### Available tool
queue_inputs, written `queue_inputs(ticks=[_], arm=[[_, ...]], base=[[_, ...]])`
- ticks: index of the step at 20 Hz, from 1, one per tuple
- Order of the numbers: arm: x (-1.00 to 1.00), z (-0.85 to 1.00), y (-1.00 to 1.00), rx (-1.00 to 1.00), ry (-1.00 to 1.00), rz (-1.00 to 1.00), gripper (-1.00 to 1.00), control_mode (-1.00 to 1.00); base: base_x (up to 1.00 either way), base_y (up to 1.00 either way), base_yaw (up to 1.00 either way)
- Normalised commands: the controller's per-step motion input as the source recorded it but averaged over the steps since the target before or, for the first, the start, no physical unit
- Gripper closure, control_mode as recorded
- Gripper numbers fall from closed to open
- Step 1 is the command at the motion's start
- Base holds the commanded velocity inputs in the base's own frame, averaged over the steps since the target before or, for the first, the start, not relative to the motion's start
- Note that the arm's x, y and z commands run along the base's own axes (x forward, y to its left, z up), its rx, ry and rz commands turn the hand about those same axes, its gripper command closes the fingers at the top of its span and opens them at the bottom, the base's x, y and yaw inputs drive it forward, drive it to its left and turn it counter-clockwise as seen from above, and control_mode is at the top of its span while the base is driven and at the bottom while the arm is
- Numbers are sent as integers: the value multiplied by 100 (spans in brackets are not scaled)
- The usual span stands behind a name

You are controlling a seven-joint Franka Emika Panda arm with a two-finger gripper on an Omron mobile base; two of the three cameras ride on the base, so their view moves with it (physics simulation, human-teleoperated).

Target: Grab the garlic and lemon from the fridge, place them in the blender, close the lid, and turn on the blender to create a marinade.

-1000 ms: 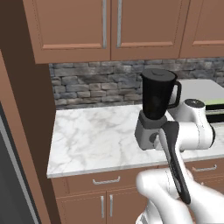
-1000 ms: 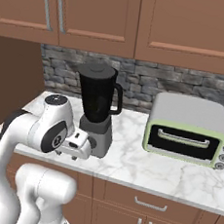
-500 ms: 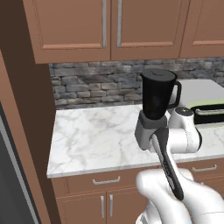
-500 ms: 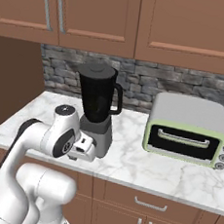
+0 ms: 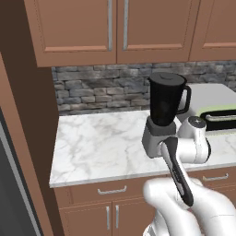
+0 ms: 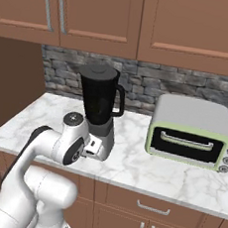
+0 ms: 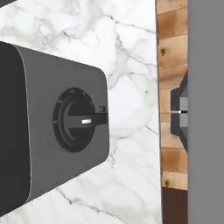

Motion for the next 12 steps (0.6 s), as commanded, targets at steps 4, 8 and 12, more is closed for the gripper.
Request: queue_inputs(ticks=[4,8,12], arm=[[7,-54,-8,0,-18,0,100,-100],[-1,-50,0,0,-5,0,100,-100],[23,-27,0,0,1,0,100,-100]], base=[[0,0,0],[0,0,0],[0,0,0]])
